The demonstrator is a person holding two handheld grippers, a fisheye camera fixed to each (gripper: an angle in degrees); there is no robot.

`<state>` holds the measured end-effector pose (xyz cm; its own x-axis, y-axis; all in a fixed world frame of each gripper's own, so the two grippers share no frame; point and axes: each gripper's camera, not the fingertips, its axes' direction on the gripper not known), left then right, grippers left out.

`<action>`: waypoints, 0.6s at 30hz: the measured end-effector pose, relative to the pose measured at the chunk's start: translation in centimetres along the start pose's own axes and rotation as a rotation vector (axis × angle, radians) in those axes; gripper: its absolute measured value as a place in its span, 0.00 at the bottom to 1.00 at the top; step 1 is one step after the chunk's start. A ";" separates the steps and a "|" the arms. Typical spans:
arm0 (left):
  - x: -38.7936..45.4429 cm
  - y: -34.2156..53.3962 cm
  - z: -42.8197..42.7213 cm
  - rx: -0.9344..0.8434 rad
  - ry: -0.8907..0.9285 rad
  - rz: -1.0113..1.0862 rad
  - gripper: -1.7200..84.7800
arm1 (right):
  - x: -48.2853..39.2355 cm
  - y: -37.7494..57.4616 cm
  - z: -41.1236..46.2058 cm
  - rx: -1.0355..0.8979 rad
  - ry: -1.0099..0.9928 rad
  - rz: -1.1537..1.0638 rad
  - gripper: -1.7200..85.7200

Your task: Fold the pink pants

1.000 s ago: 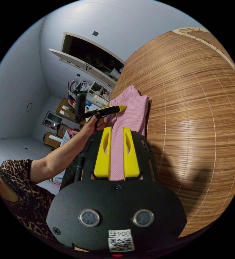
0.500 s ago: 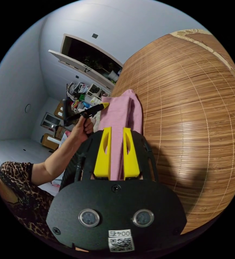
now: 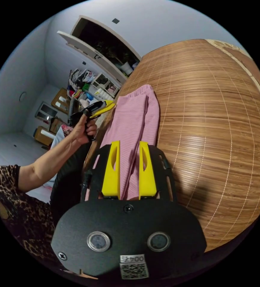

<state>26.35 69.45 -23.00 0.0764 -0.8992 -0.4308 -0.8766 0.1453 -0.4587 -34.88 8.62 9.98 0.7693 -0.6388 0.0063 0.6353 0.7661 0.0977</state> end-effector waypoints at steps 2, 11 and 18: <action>1.8 3.8 -1.8 -0.065 0.024 0.051 0.11 | -0.7 0.9 0.1 -0.031 -0.004 -0.021 0.14; 9.9 22.1 -4.4 -0.371 0.043 0.221 0.11 | -4.9 8.2 -3.5 -0.064 -0.001 0.048 0.12; 13.1 27.3 -2.0 -0.335 -0.135 0.345 0.11 | -11.3 16.2 -0.8 -0.117 0.111 0.034 0.10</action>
<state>2.43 60.79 -39.63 -0.2033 -0.7576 -0.6202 -0.9644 0.2644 -0.0069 -33.19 28.29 10.70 0.7892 -0.6055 -0.1032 0.6072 0.7944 -0.0173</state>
